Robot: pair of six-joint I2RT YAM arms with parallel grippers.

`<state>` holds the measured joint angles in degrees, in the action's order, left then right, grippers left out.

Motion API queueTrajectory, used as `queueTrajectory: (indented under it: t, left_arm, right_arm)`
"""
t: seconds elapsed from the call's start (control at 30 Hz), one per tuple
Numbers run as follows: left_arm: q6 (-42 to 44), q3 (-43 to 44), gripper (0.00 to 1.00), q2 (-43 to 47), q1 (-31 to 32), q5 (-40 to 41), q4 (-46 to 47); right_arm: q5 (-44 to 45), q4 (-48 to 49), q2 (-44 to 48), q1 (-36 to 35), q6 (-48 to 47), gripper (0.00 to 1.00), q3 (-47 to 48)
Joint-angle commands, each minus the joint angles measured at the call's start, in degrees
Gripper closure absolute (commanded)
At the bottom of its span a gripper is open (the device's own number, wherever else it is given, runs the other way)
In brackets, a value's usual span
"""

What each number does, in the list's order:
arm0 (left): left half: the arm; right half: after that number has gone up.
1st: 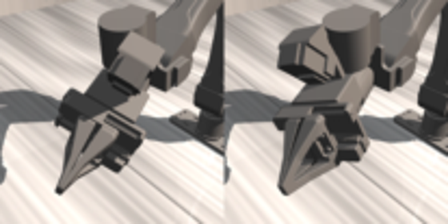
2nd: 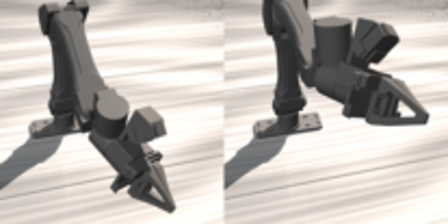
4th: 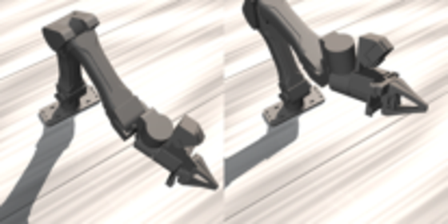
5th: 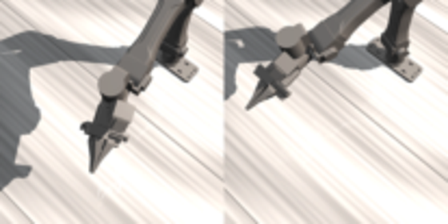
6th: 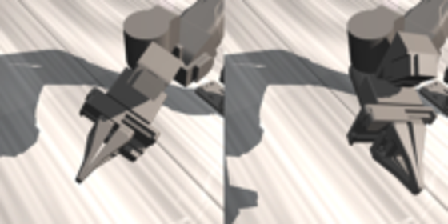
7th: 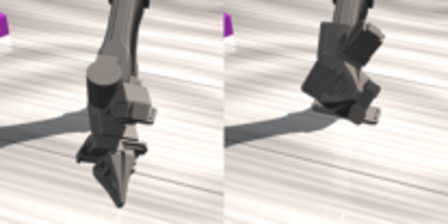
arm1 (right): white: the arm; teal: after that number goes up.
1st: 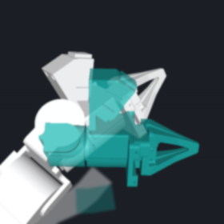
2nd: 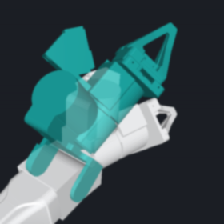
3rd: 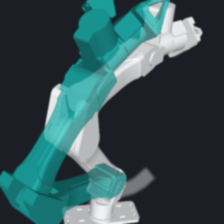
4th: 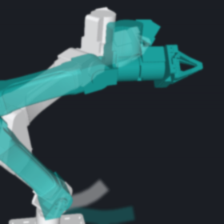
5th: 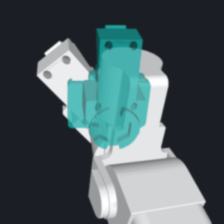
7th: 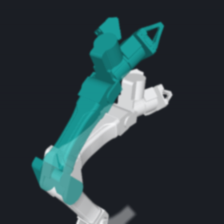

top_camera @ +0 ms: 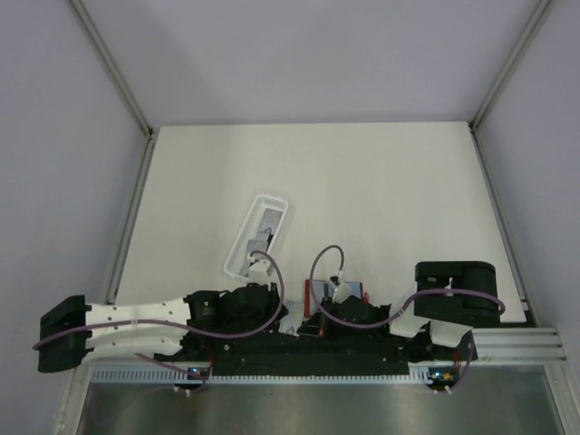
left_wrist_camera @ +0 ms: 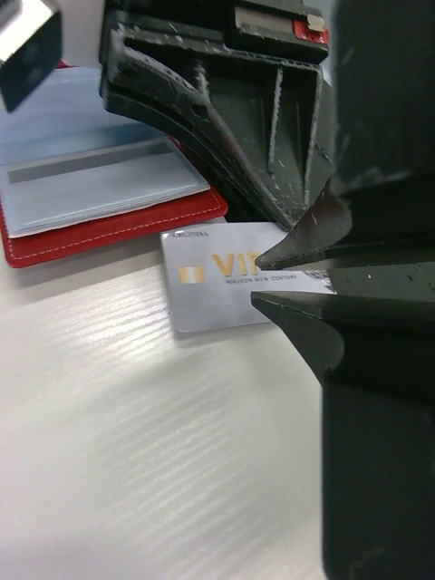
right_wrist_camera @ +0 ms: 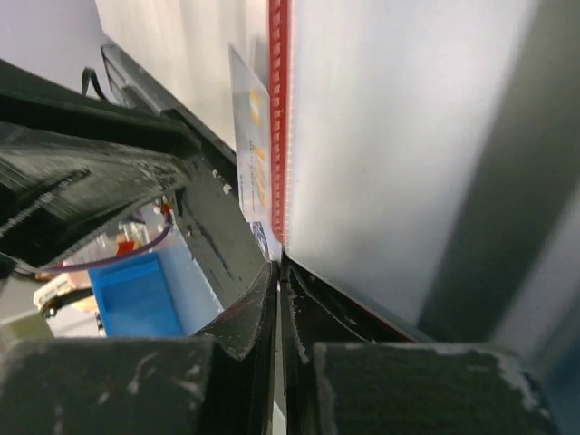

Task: Put the credit cards into the card holder
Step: Pick up the credit card at the corner of the board.

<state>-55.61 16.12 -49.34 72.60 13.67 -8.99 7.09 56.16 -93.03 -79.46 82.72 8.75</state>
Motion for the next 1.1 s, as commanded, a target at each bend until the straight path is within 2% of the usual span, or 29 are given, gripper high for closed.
queueTrajectory:
  t: [0.0,0.2,0.33,0.43,0.53,0.63,0.83,1.07]
  left_arm:
    - [0.1,3.0,0.78,4.6,0.2,4.5,-5.9]
    - [-1.4,4.8,0.77,9.3,0.3,8.6,-13.1]
    - [-1.9,5.6,0.75,12.6,0.3,11.5,-15.9]
    - [-1.5,7.0,0.67,15.3,0.3,14.2,-17.7]
    - [-0.1,9.2,0.55,18.0,0.3,16.9,-18.8]
    - [2.1,12.3,0.46,18.4,0.3,18.8,-18.4]
    - [6.8,19.3,0.36,15.9,0.1,21.8,-16.5]
    - [13.6,19.7,0.30,21.0,-0.6,18.1,-4.2]
  right_arm:
    - [-5.4,5.1,-5.2,-0.5,-0.4,1.00,2.7]
    - [-6.6,8.2,-8.1,-0.6,-0.8,1.00,4.3]
    - [-6.1,3.2,-4.3,-0.5,-3.7,1.00,5.7]
    - [-4.9,-8.2,2.9,-0.3,-8.3,1.00,8.3]
    - [-2.4,-25.1,11.8,0.9,-13.9,1.00,12.5]
    - [-2.8,-33.2,19.1,6.7,-17.1,1.00,12.8]
    - [-15.9,-36.0,28.9,18.7,-25.2,1.00,11.6]
    - [-31.3,-31.2,39.8,24.0,-29.9,1.00,11.4]
